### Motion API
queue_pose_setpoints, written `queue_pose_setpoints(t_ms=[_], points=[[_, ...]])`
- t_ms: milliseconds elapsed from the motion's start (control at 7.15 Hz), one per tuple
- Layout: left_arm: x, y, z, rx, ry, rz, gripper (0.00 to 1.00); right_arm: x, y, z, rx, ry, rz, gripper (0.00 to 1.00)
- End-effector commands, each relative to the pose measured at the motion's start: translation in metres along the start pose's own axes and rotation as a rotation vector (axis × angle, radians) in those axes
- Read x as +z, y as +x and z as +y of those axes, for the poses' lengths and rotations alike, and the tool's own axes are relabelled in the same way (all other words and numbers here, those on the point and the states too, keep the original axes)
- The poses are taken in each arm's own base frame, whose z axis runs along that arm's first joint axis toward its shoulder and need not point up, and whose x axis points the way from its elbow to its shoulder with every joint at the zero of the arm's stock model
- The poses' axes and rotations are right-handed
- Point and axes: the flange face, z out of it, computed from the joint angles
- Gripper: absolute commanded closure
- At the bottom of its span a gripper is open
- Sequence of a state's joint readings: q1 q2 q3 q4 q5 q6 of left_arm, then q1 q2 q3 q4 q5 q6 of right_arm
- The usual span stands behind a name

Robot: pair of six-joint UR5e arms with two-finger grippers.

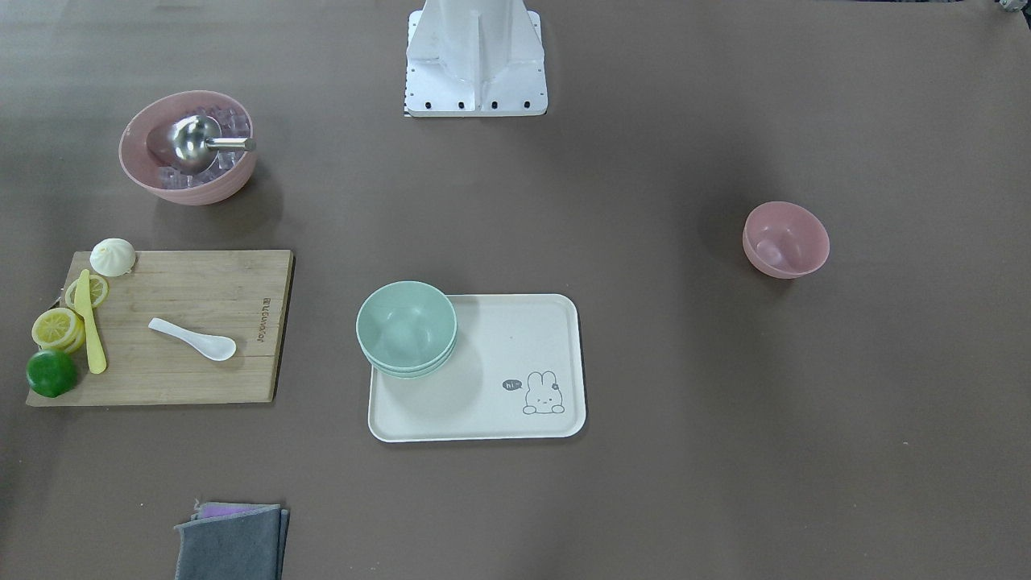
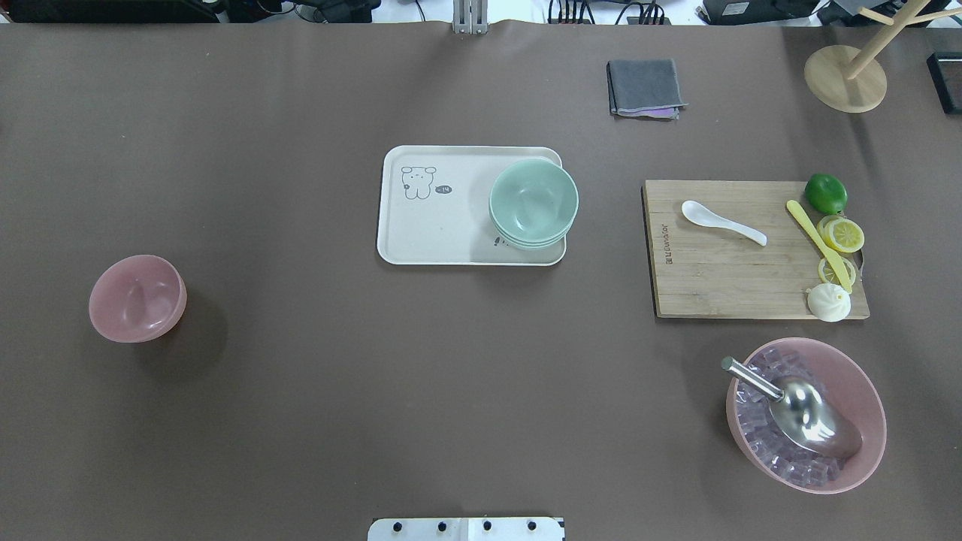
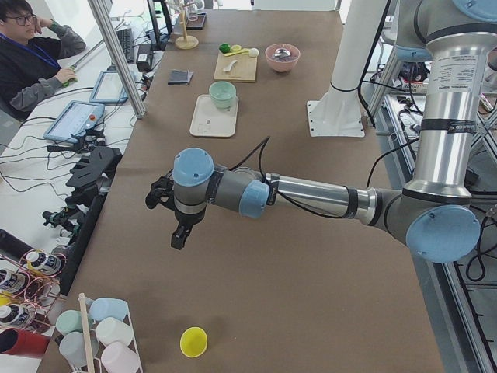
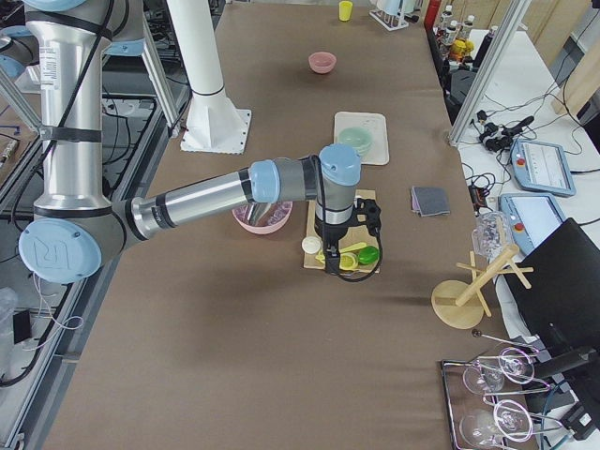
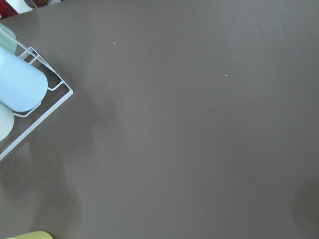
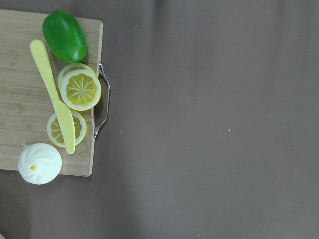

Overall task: Stack pink bowl on green and place spoon
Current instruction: 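Move the left gripper toward the pink bowl on the table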

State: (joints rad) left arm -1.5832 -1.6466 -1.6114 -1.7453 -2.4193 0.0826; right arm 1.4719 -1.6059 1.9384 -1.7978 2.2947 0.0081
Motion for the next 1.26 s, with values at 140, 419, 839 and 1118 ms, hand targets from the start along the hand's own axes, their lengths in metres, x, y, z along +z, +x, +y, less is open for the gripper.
queue_pose_setpoints(t_ms=[140, 419, 839, 1118], points=[[0.013, -0.002, 0.001, 0.014, 0.022, 0.116, 0.01, 0.009, 0.003, -0.008, -0.012, 0.006, -0.043, 0.0], [0.051, 0.063, -0.033, -0.059, -0.04, 0.159, 0.01, 0.016, -0.009, -0.01, -0.039, 0.004, -0.062, 0.0], [0.083, 0.159, -0.001, -0.179, -0.131, 0.153, 0.0, 0.043, -0.077, -0.019, 0.079, -0.01, -0.078, 0.0], [0.121, 0.209, 0.031, -0.157, -0.171, 0.058, 0.01, 0.076, -0.124, -0.02, 0.142, 0.026, -0.018, 0.0]])
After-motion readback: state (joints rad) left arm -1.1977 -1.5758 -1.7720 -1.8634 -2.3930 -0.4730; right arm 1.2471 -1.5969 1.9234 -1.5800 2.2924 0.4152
